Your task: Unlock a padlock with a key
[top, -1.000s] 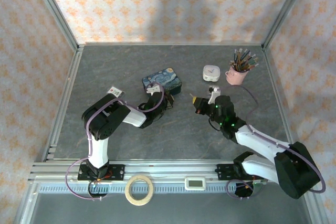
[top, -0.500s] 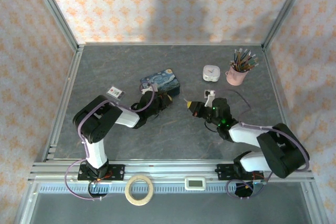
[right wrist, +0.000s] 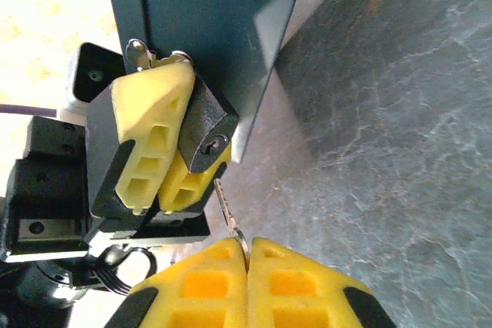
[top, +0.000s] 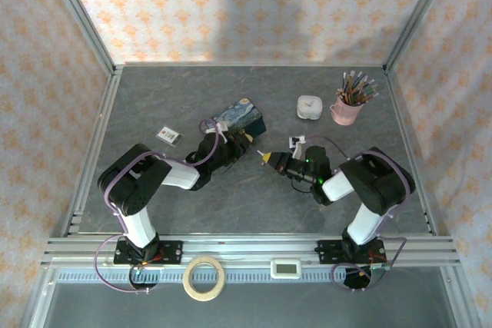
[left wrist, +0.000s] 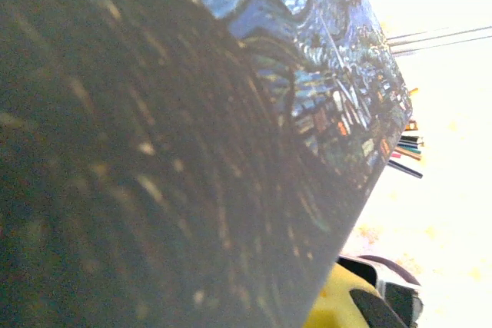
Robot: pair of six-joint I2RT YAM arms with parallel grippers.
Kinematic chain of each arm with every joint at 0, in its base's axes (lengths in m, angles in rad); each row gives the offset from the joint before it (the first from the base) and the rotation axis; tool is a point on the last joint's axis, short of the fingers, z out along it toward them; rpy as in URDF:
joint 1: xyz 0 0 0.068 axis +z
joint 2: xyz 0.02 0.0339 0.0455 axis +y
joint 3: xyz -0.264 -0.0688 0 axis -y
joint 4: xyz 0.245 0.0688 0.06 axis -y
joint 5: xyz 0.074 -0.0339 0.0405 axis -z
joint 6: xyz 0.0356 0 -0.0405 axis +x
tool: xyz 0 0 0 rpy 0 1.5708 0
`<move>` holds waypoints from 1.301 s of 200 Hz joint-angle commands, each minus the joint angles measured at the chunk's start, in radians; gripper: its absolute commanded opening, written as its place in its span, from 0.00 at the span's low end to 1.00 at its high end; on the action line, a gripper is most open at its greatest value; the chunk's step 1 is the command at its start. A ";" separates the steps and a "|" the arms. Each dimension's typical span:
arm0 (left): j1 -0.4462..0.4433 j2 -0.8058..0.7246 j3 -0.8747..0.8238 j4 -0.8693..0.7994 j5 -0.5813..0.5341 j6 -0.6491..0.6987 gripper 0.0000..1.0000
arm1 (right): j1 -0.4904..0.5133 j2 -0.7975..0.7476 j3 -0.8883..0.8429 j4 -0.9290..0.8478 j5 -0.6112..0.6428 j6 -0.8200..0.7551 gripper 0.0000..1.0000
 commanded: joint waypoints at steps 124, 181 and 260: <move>0.009 -0.012 -0.009 0.109 0.017 -0.021 0.00 | -0.004 0.110 0.028 0.283 -0.028 0.128 0.00; 0.009 -0.006 -0.006 0.114 0.021 -0.022 0.00 | -0.004 0.073 -0.009 0.245 -0.003 0.107 0.00; 0.008 -0.008 0.001 0.115 0.024 -0.022 0.00 | -0.004 0.097 0.030 0.237 -0.014 0.114 0.00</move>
